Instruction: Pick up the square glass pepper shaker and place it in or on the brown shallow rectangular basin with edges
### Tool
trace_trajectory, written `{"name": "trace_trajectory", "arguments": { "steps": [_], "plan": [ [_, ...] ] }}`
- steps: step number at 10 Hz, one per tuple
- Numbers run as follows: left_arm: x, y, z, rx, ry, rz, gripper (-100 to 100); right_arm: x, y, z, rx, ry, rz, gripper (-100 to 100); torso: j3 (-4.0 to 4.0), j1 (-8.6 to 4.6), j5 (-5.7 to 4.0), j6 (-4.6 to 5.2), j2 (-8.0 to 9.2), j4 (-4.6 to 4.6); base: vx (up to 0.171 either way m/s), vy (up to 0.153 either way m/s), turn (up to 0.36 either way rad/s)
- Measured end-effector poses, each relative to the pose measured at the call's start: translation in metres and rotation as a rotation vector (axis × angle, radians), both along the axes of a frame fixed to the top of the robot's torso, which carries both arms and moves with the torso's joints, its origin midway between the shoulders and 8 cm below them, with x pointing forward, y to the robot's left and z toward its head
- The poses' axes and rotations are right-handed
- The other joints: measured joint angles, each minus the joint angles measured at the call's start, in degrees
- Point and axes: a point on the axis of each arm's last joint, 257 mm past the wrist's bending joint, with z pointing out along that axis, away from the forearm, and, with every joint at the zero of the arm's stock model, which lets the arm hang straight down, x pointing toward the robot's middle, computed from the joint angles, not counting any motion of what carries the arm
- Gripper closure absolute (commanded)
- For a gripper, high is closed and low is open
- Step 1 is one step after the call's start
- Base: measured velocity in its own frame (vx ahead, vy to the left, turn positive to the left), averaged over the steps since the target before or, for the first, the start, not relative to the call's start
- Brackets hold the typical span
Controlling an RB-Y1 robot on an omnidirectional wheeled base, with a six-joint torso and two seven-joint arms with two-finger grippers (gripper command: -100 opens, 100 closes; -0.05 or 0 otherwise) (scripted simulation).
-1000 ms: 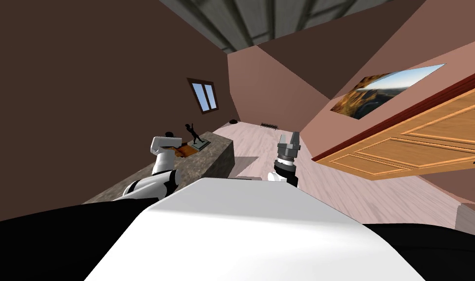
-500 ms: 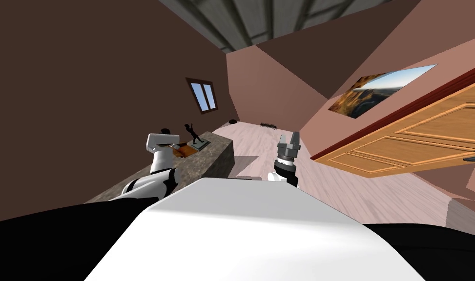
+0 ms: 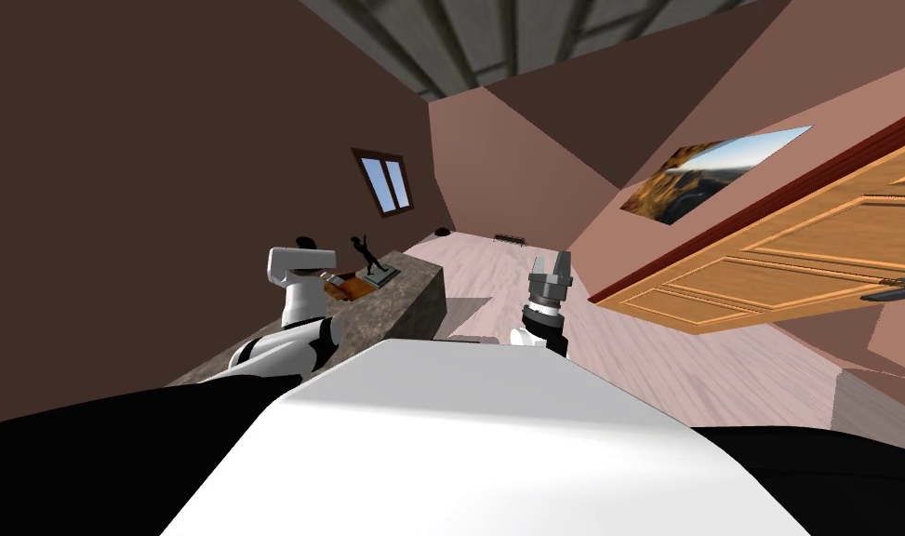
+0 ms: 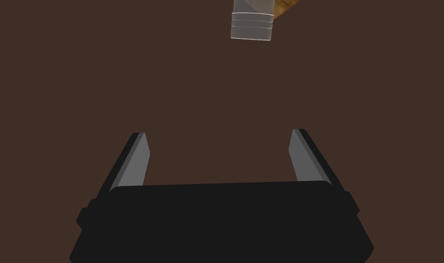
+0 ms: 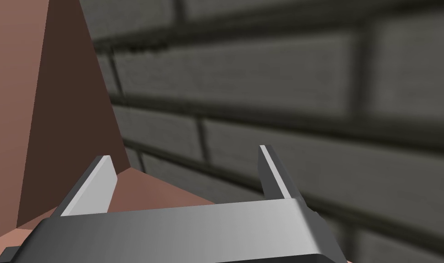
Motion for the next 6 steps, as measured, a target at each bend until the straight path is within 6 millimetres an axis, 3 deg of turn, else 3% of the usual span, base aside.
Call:
{"name": "trace_trajectory", "arguments": {
  "steps": [1, 6],
  "plan": [
    [-0.0003, 0.0, 0.0004, -0.001, 0.002, 0.001, 0, 0.0, 0.0, 0.0, 0.0, 0.0, 0.0, 0, -0.02, 0.0, 0.01, -0.01, -0.02, -0.01, 0.0, 0.0, 0.0],
    [-0.0003, 0.0, 0.0004, -0.001, 0.002, 0.001, 0, 0.0, 0.0, 0.0, 0.0, 0.0, 0.0, 0, -0.04, -0.02, 0.0, -0.01, -0.06, -0.02, 0.0, 0.0, 0.0]
  ]
}}
